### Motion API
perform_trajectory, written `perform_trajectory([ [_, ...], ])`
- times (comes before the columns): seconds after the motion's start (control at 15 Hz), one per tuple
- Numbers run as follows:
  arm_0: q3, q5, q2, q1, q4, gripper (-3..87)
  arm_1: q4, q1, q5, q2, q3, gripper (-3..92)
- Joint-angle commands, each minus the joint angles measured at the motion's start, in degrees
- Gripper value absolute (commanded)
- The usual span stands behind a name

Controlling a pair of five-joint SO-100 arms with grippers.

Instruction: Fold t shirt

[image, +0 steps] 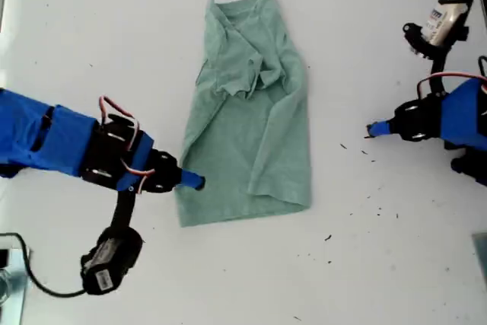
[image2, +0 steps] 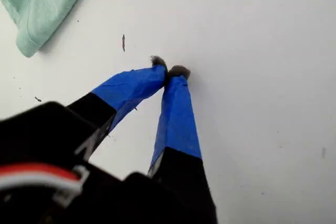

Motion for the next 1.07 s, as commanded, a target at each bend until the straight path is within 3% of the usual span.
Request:
perform_trajectory([
  [0.0,-1.67,0.97,-3.78,-0.44,-5.45,31.3,0.09,-1.23,0.09,1.05,2.20,2.5],
  [0.07,-1.58,1.85,-6.86,-0.35,-9.05,25.2,0.09,-1.23,-0.09,1.05,2.20,2.5],
  [0.2,-3.69,-0.26,-12.13,0.88,-12.92,1.6,0.09,-1.41,-0.26,1.23,2.20,2.5],
  [0.33,-3.78,-3.69,-5.89,1.85,-9.05,-0.2,0.09,-1.41,-0.35,1.32,2.20,2.5],
  [0.47,-5.62,-5.71,3.87,1.49,0.79,-0.2,0.09,-1.23,-0.53,1.41,2.29,2.5],
  [0.6,-5.71,-4.57,11.60,-1.14,6.86,-0.1,0.09,-1.23,-0.53,1.41,2.29,2.5],
  [0.8,-6.68,-1.85,16.52,-3.60,7.29,-0.1,0.09,-1.23,-0.44,1.41,2.29,2.5],
  [1.0,-29.44,4.13,-3.69,-2.99,7.03,-0.1,0.09,-1.32,-0.35,1.41,2.29,2.5],
])
